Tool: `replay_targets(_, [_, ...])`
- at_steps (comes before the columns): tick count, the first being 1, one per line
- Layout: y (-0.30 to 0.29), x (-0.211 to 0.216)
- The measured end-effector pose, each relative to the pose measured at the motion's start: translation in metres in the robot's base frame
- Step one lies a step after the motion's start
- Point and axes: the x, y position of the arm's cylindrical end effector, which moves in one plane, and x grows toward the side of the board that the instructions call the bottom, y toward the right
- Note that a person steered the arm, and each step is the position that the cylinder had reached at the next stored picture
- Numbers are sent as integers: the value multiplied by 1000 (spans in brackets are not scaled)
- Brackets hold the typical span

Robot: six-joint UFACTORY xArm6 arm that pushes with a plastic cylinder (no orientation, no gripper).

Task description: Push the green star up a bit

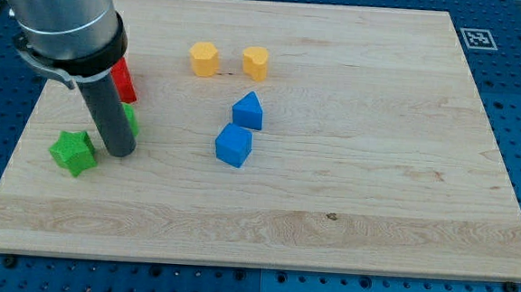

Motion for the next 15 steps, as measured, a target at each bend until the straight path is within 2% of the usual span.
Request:
replay_targets(2, [-6, -14])
replay_targets(4, [37, -11])
replay_targets(5, [55, 29])
replay_targets(6, [45, 84])
replay_targets(7, [0, 118])
replay_targets(8, [-55, 108])
replay_targets(11, [-65, 23])
replay_targets(14, [-72, 13])
replay_targets(15, [-113, 10])
